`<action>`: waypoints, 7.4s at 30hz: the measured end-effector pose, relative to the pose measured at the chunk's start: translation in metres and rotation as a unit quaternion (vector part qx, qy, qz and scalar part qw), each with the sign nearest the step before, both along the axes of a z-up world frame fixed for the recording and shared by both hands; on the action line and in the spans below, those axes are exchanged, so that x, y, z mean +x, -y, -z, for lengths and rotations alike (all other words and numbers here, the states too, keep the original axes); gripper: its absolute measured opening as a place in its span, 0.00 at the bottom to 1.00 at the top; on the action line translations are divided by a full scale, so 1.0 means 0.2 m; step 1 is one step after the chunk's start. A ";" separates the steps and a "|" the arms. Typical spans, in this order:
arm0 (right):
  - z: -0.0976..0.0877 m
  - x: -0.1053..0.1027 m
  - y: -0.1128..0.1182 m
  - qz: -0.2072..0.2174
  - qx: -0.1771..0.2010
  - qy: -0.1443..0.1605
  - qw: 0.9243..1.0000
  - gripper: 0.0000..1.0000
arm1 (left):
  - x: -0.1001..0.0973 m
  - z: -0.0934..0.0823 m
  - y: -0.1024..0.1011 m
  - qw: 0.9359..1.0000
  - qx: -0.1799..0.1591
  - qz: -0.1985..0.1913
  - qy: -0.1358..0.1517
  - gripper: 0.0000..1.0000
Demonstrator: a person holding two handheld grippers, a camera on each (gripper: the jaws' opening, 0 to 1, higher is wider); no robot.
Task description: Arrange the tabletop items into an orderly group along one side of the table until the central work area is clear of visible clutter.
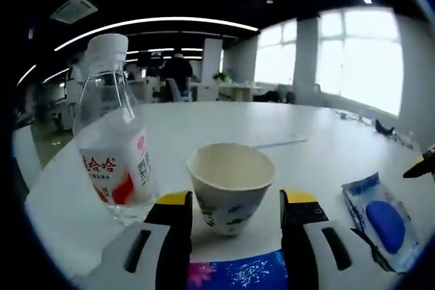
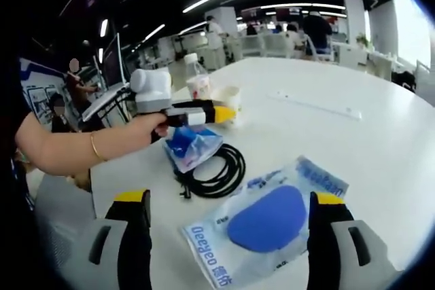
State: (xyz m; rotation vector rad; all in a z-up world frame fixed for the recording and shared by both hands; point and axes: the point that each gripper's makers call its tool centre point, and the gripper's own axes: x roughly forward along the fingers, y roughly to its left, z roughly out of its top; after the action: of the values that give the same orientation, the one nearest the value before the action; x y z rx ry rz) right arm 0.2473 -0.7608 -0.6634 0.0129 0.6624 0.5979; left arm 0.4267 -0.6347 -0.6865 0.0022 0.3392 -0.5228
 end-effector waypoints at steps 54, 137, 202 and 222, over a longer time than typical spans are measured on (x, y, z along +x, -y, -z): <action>-0.17 -0.18 -0.18 -0.024 0.013 0.027 0.999 0.93 | -0.56 -0.30 -0.22 0.996 0.014 0.089 -0.010 0.94; 0.01 0.14 0.29 -0.059 -0.081 0.071 0.992 0.76 | -0.99 -0.15 0.03 0.988 0.005 0.134 -0.078 0.65; 0.35 0.33 0.53 -0.103 -0.134 -0.009 0.986 0.26 | -1.31 0.16 0.61 0.943 -0.113 0.090 -0.300 0.43; 0.33 0.24 0.56 -0.087 -0.119 -0.030 0.989 0.04 | -1.30 0.26 0.59 0.943 -0.077 0.064 -0.316 0.08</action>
State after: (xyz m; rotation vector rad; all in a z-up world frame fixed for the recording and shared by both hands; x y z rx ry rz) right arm 0.2956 -0.8738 -0.7301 -0.2535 0.7953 0.6846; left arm 0.1668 -0.7520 -0.7379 -0.3040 0.9311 -0.6714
